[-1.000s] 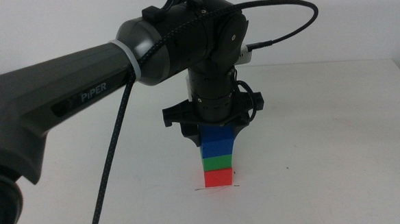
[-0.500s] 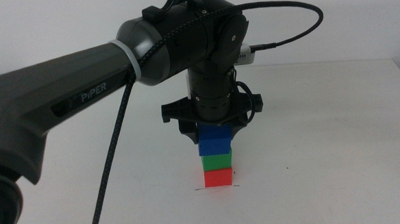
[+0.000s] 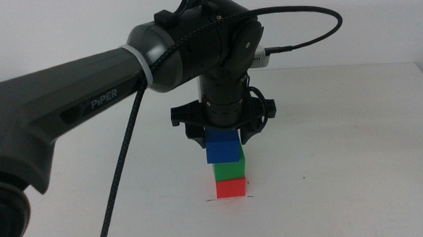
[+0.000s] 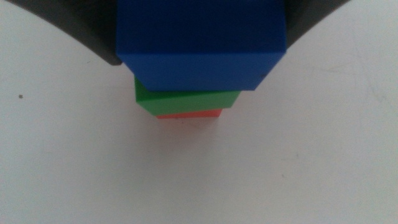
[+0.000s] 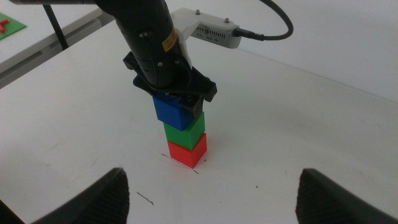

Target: Stack red cubes first, then green, then blue cubes in a specific spot.

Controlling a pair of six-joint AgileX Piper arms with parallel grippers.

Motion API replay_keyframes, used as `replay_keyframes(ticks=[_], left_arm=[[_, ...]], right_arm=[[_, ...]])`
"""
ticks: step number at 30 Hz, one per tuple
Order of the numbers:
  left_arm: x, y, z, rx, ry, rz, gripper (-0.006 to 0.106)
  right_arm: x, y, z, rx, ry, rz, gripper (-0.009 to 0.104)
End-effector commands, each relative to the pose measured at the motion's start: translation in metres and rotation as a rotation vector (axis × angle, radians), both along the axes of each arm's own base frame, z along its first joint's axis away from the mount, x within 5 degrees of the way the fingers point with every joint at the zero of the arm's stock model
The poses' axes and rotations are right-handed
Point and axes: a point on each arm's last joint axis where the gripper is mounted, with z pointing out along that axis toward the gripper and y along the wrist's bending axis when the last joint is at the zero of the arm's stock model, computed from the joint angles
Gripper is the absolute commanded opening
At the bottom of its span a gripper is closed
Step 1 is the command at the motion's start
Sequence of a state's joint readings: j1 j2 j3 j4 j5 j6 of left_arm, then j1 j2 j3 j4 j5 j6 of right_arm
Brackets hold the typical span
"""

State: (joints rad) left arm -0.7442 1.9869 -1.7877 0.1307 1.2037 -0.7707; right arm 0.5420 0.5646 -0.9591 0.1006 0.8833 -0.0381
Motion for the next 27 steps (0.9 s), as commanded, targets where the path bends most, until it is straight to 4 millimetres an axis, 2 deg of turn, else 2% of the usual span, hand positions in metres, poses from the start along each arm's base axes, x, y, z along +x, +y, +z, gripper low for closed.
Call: replay_keyframes(ticks=[1, 16, 20, 27], left_arm=[[-0.004, 0.003, 0.031, -0.068, -0.078, -0.004, 0.072], [-0.004, 0.000, 0.031, -0.092, -0.085, -0.026, 0.072], [-0.003, 0.001, 0.039, -0.083, -0.101, -0.031, 0.072], [-0.004, 0.007, 0.069, -0.048, -0.125, -0.031, 0.072]], right_arm=[[0.002, 0.000, 0.012, 0.034, -0.078, -0.012, 0.085], [0.002, 0.000, 0.012, 0.034, -0.078, -0.012, 0.085], [0.002, 0.000, 0.012, 0.034, -0.078, -0.012, 0.085], [0.002, 0.000, 0.012, 0.034, -0.078, -0.012, 0.085]])
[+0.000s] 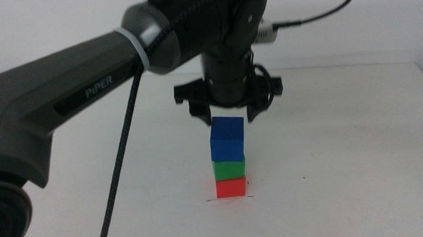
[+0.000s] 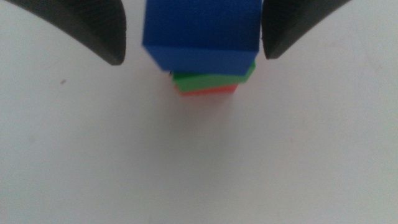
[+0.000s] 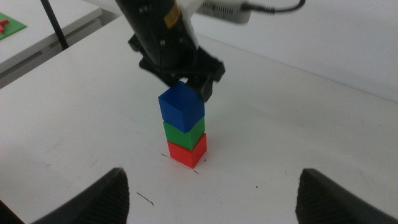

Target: Stack red cubes first, then green, then blue cubes in a specific spot.

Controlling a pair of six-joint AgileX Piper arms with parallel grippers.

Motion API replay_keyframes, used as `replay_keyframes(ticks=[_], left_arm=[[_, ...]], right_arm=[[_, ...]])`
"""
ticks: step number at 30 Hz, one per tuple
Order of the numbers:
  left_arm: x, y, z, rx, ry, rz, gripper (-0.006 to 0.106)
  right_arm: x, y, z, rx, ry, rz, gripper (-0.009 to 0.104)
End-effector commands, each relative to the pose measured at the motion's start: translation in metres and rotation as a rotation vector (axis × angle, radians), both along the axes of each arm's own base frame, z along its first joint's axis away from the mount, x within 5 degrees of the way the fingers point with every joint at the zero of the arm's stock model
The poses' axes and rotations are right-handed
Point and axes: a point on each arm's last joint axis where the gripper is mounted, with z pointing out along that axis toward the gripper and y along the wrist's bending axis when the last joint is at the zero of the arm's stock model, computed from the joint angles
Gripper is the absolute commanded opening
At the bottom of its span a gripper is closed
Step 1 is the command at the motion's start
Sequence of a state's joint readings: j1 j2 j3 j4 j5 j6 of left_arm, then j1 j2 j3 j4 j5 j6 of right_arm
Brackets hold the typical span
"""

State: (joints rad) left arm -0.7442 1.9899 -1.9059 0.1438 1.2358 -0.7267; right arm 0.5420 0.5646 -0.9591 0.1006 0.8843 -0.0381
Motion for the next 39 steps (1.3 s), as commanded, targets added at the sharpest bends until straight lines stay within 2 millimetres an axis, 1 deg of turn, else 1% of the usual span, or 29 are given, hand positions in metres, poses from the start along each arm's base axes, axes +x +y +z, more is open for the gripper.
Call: replay_keyframes(ticks=[1, 4, 8, 14, 17, 20, 23, 24, 29, 33, 36, 39], left_arm=[[-0.010, 0.012, 0.042, -0.011, -0.054, 0.010, 0.072], [-0.012, 0.015, 0.058, -0.023, -0.102, -0.018, 0.072], [-0.021, 0.025, 0.079, -0.044, -0.153, -0.018, 0.072], [-0.040, 0.048, 0.121, -0.084, -0.259, -0.005, 0.072], [-0.053, 0.066, 0.141, -0.066, -0.335, -0.006, 0.072], [-0.070, 0.090, 0.162, -0.018, -0.423, -0.034, 0.073], [-0.092, 0.119, 0.180, 0.016, -0.501, -0.019, 0.075], [-0.098, 0.130, 0.183, 0.032, -0.520, -0.002, 0.076], [-0.125, 0.174, 0.184, 0.102, -0.590, 0.048, 0.083], [-0.141, 0.211, 0.176, 0.065, -0.674, 0.069, 0.086], [-0.146, 0.234, 0.164, 0.011, -0.763, 0.080, 0.086], [-0.157, 0.253, 0.147, -0.001, -0.877, 0.098, 0.086]], right_arm=[[0.002, 0.000, 0.012, 0.035, -0.079, -0.012, 0.085], [0.002, 0.000, 0.012, 0.035, -0.079, -0.012, 0.085], [0.002, 0.000, 0.012, 0.035, -0.079, -0.012, 0.085], [0.002, 0.000, 0.012, 0.035, -0.079, -0.012, 0.085], [0.002, 0.000, 0.012, 0.035, -0.079, -0.012, 0.085], [0.002, 0.000, 0.012, 0.035, -0.079, -0.012, 0.085], [0.002, 0.000, 0.012, 0.035, -0.079, -0.012, 0.085], [0.002, 0.000, 0.012, 0.035, -0.079, -0.012, 0.085], [0.002, 0.000, 0.012, 0.033, -0.081, -0.013, 0.085], [0.002, -0.001, 0.012, 0.033, -0.081, -0.013, 0.085], [0.002, -0.001, 0.012, 0.033, -0.081, -0.013, 0.085], [0.002, -0.001, 0.012, 0.033, -0.081, -0.013, 0.085]])
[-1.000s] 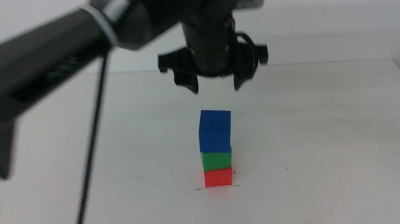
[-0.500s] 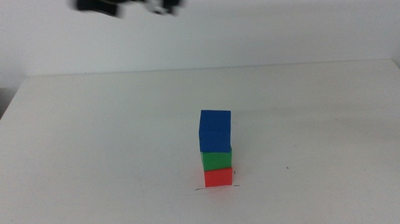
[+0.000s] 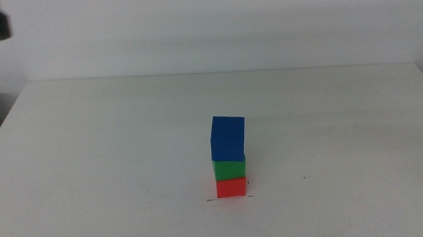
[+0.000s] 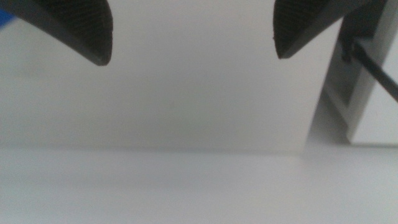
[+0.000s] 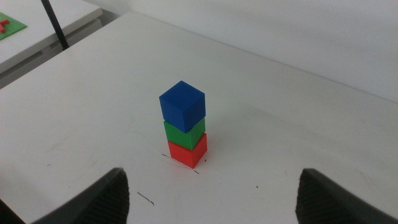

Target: Stack red cubes first, then green, then blue cubes in a specific spot.

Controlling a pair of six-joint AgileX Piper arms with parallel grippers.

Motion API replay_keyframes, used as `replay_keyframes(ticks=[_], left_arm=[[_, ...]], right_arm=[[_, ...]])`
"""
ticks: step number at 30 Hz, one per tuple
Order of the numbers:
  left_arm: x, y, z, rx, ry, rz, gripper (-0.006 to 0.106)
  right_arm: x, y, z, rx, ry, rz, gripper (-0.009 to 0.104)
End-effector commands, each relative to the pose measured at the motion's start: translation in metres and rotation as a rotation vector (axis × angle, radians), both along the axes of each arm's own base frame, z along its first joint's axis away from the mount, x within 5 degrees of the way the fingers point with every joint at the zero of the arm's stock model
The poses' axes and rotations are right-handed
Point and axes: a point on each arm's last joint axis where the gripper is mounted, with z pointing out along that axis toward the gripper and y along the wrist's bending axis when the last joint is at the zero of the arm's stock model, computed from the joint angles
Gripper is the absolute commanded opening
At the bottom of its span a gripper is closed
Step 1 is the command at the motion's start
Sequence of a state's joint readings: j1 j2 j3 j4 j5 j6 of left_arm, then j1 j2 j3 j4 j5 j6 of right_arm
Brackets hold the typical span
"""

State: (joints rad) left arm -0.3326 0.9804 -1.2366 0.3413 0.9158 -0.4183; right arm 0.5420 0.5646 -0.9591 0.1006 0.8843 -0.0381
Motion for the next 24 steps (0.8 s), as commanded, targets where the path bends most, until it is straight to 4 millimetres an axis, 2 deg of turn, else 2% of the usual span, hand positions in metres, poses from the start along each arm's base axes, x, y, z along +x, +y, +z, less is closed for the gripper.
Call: replay_keyframes(ticks=[1, 7, 13, 19, 24], left_arm=[[-0.013, 0.012, 0.007, -0.024, -0.227, -0.018, 0.086], [-0.054, 0.035, -0.016, -0.019, -0.380, 0.063, 0.086], [-0.083, 0.038, -0.028, 0.012, -0.422, 0.044, 0.086], [-0.093, 0.033, -0.039, 0.013, -0.415, -0.021, 0.086], [-0.098, 0.027, -0.043, 0.081, -0.424, -0.122, 0.086]], right_arm=[[0.002, -0.001, 0.012, 0.033, -0.081, -0.013, 0.085], [0.002, -0.001, 0.012, 0.033, -0.081, -0.013, 0.085], [0.002, -0.001, 0.012, 0.033, -0.081, -0.013, 0.085], [0.002, -0.001, 0.012, 0.033, -0.081, -0.013, 0.085], [0.002, -0.001, 0.012, 0.033, -0.081, -0.013, 0.085]])
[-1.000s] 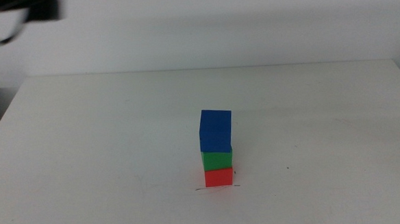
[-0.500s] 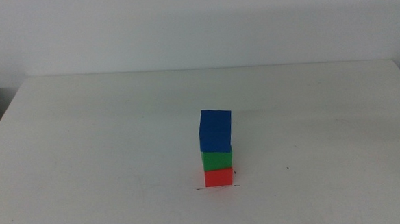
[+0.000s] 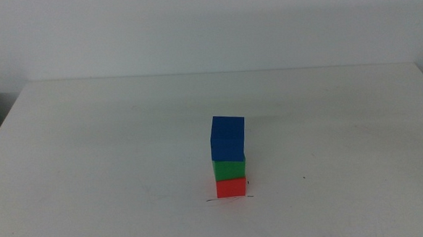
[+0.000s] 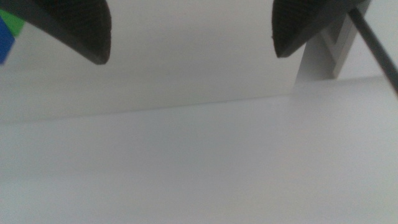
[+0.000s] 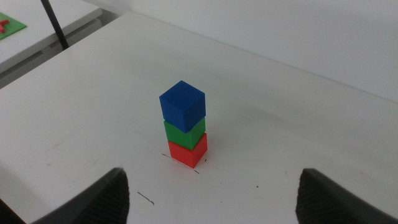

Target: Stack red cubes first, then green, then blue cubes in a specific spot.

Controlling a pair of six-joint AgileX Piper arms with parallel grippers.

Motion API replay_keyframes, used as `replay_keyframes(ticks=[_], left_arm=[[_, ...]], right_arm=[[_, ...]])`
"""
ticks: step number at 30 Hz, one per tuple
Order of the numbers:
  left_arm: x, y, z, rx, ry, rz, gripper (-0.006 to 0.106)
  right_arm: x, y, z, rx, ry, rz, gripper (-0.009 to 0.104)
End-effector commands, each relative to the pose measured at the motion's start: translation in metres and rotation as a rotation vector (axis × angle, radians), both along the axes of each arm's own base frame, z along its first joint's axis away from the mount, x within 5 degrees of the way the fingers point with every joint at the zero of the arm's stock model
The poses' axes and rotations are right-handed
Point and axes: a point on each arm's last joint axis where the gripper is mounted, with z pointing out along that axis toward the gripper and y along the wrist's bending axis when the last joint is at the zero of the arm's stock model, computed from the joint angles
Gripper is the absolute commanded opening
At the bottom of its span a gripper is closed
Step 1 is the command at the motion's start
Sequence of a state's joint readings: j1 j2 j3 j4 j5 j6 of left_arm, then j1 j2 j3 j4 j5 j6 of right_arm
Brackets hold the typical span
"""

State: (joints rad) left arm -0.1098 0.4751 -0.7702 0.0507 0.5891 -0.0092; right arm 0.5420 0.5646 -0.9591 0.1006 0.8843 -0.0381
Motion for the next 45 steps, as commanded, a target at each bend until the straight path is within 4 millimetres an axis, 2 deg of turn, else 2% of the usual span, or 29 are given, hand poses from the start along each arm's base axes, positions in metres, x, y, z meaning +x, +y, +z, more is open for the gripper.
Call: replay_keyframes(ticks=[1, 10, 24, 28, 32, 33, 36, 40, 45], left_arm=[[-0.001, -0.003, 0.014, 0.029, -0.105, -0.042, 0.086], [-0.001, -0.004, 0.014, 0.017, -0.103, -0.051, 0.085], [0.012, -0.006, -0.034, 0.030, 0.046, -0.053, 0.085], [0.014, -0.006, -0.050, 0.034, 0.094, -0.054, 0.085], [0.012, -0.005, -0.069, 0.034, 0.101, -0.053, 0.085], [0.009, -0.005, -0.082, 0.032, 0.079, -0.051, 0.085], [0.003, -0.004, -0.099, 0.028, 0.037, -0.046, 0.085], [-0.006, -0.003, -0.119, 0.023, -0.019, -0.043, 0.085], [-0.017, -0.001, -0.141, 0.018, -0.069, -0.041, 0.085]], right_arm=[[0.002, -0.001, 0.012, 0.033, -0.081, -0.013, 0.085], [0.002, -0.001, 0.012, 0.033, -0.081, -0.013, 0.085], [0.002, -0.001, 0.012, 0.033, -0.081, -0.013, 0.085], [0.007, -0.001, 0.003, 0.015, -0.112, -0.032, 0.085], [0.023, 0.000, -0.028, -0.069, -0.226, -0.080, 0.085], [0.031, 0.001, -0.047, -0.115, -0.274, -0.094, 0.085], [0.037, -0.002, -0.077, -0.158, -0.269, -0.132, 0.085], [0.029, -0.019, -0.114, -0.181, -0.221, -0.253, 0.085], [0.008, -0.037, -0.148, -0.128, -0.217, -0.423, 0.085]])
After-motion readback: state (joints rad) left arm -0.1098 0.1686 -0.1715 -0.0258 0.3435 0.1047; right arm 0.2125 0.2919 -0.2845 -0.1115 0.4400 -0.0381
